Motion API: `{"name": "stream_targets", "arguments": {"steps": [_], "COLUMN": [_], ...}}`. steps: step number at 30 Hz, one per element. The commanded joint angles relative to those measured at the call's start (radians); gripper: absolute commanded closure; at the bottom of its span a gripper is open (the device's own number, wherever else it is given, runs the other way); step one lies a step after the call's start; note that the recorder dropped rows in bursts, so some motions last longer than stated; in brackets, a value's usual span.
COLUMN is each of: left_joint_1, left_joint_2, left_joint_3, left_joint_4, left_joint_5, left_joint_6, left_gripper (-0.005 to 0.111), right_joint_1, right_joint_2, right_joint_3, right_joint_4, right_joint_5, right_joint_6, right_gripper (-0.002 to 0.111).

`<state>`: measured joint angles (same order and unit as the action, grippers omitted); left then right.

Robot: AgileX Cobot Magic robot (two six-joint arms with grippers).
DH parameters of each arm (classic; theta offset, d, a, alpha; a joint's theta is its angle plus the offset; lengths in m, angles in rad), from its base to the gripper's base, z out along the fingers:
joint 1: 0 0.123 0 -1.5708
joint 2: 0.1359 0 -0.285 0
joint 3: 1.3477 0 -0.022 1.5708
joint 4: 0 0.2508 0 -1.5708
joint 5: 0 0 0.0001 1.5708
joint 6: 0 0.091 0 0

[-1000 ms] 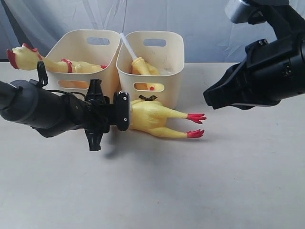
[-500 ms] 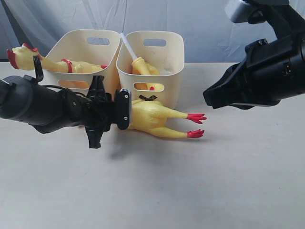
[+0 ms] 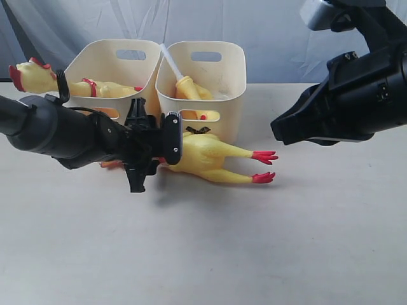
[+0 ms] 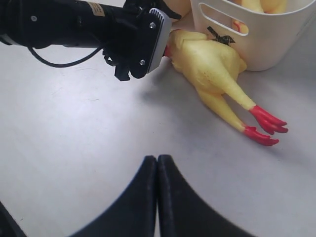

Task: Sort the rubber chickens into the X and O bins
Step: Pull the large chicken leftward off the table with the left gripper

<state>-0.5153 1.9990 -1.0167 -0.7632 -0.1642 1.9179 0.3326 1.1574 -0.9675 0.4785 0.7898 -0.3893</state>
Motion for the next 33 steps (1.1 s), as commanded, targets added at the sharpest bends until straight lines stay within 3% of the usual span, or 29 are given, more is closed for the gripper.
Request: {"name": "stream_targets", "arguments": {"steps": [1,20,33], "left_joint_1": [-0.006,-0.006,-0.006], "left_joint_2": [0.005,0.021,0.03], "left_joint_3": [-0.012,-0.012,-0.012], "left_joint_4": [-0.005,-0.014,-0.005], "left_joint_5": [0.01,0.058,0.087], "left_joint_6": [-0.012,-0.015,-0.015], "left_gripper": [0.045,0.055,0.055], "right_joint_1": [0.0,0.0,0.0], "right_joint_2": [-0.005,-0.005,-0.005], "right_joint_3": [0.006,0.006,0.006], "right_joint_4": [0.001,0.001,0.001], "right_joint_5": [-0.011,-0.011,-0.011], "right_joint_6": [-0.003,-0.003,-0.003], "right_gripper": [0.109,0.109,0.109]}}
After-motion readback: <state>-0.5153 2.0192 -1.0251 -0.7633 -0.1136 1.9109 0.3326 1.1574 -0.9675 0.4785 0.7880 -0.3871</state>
